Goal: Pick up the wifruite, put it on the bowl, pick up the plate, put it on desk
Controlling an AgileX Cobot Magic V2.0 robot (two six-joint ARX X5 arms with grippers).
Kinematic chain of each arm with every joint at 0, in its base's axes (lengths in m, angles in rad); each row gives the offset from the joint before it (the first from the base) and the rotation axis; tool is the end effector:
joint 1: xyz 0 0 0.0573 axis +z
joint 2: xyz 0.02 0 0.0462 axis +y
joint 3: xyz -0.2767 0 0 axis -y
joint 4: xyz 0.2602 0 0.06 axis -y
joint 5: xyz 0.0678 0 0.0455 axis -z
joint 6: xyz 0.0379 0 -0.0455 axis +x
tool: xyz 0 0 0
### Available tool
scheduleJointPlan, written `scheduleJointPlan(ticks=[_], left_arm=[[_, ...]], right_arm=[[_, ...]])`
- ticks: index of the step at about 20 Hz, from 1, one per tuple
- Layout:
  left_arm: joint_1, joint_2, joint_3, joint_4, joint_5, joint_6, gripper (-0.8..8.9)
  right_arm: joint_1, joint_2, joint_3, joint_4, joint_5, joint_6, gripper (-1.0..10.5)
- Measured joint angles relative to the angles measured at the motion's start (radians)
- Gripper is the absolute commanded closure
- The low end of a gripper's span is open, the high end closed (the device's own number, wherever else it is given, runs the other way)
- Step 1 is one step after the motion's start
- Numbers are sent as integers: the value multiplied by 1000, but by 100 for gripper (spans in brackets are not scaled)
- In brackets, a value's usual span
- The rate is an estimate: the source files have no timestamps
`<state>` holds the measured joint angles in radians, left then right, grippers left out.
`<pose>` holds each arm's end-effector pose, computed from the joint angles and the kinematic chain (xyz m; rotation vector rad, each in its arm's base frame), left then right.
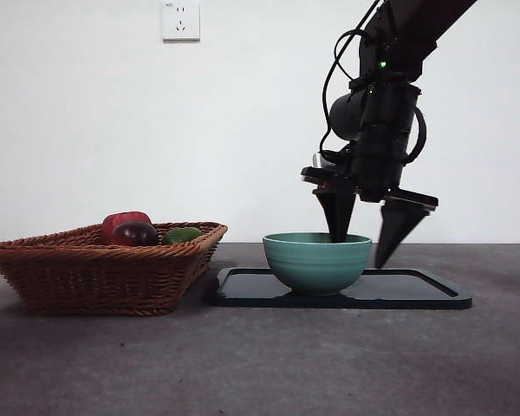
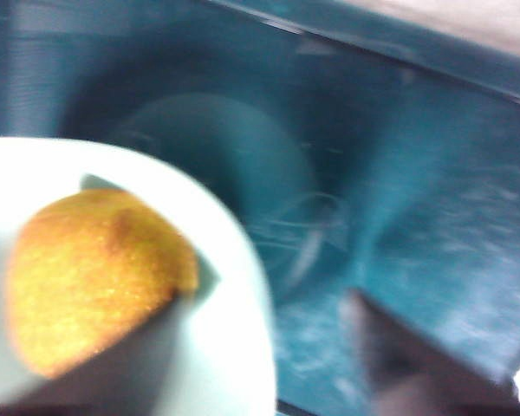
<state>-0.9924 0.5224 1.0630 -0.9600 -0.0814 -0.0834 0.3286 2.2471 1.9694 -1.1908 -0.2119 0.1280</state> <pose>0.0402 -0.0560 0.3839 0.1453 0.4096 -0.8798 0.4428 0.1594 0.2014 0.0150 1.5056 0.3431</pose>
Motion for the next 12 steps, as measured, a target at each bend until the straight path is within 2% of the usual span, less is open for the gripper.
scheduleJointPlan(ticks=[3, 5, 9, 12], left_arm=[[0, 0, 0, 0, 0, 0, 251], [0, 0, 0, 0, 0, 0, 251], [0, 0, 0, 0, 0, 0, 251], [0, 0, 0, 0, 0, 0, 251]], right_arm=[[-28, 0, 138, -144, 56, 0, 425], [-40, -18, 242, -151, 112, -2, 366], [-11, -276, 230, -151, 117, -16, 366], [-3, -528, 48, -151, 204, -27, 366]])
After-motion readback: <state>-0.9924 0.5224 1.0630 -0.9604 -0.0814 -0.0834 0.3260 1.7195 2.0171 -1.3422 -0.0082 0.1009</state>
